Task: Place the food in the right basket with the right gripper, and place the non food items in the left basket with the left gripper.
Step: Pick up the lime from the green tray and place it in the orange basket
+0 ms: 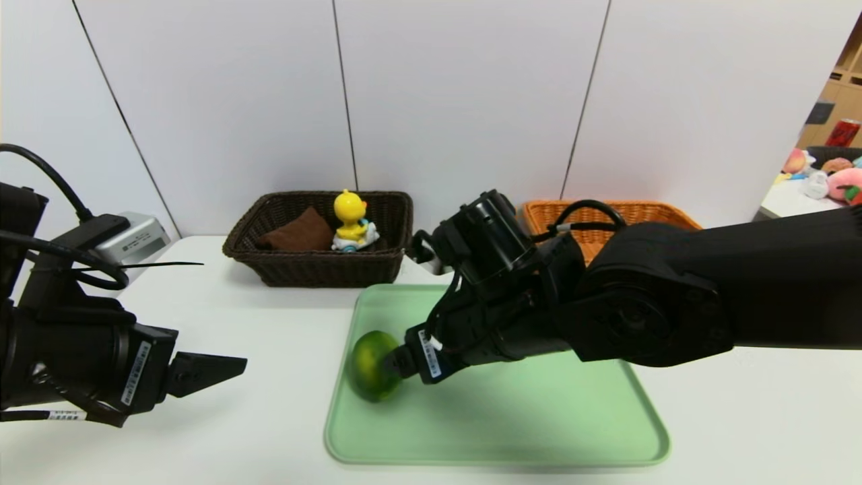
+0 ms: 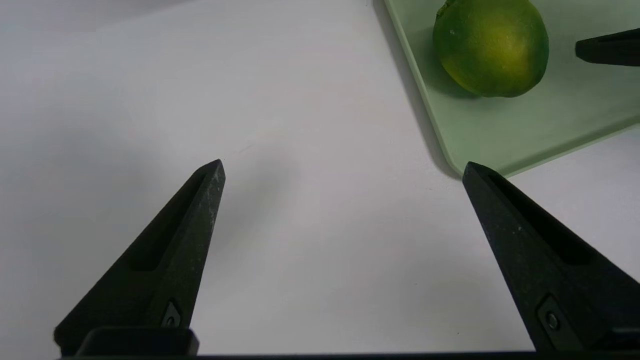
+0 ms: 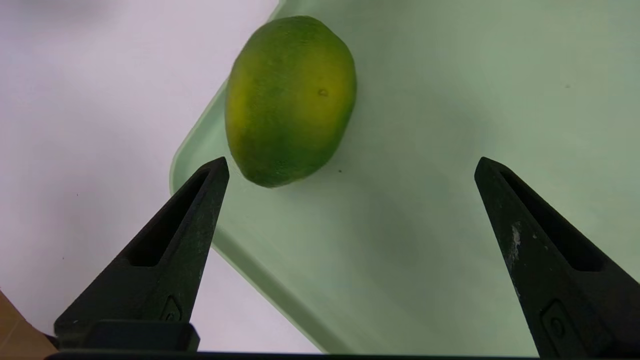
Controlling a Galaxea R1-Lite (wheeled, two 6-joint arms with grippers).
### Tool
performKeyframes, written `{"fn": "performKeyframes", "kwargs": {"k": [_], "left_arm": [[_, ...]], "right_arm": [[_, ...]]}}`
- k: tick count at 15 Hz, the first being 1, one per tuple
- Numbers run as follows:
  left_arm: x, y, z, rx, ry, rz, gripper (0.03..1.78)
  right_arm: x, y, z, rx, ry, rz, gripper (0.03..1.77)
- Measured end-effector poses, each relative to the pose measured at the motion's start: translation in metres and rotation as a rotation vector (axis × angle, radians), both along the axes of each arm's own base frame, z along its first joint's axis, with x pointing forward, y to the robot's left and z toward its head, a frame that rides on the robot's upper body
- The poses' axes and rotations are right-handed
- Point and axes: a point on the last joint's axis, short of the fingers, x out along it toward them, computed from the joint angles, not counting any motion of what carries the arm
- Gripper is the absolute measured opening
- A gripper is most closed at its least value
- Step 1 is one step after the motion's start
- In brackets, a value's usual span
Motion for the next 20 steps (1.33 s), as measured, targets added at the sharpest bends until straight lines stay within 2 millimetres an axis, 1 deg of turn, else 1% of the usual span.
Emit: {"fn": "performKeyframes", "kwargs": {"k": [3, 7, 10, 12, 15, 20], "left_arm": [[-0.003, 0.001, 0.0, -0.002, -0.005, 0.002, 1.69], [-0.006, 0.005, 0.0, -0.003, -0.009, 0.022, 1.69], [-0.009, 0.008, -0.001, -0.005, -0.011, 0.031, 1.69], [-0.011, 0.008, -0.002, -0.006, -0.012, 0.032, 1.69], [-0.015, 0.009, -0.003, -0.007, -0.013, 0.033, 1.69], [-0.018, 0.01, -0.004, -0.01, -0.015, 0.03, 1.69]], "right_arm": [[-0.004, 0.016, -0.003, -0.007, -0.015, 0.013, 1.7], [-0.007, 0.03, -0.001, 0.018, -0.014, 0.018, 1.7], [-0.005, 0.04, -0.002, 0.006, -0.04, 0.0, 1.7], [-0.007, 0.045, -0.003, -0.02, -0.034, 0.0, 1.7], [-0.004, 0.05, -0.007, -0.048, -0.048, -0.014, 1.7], [-0.001, 0.057, -0.021, -0.078, -0.038, -0.016, 1.7]]}}
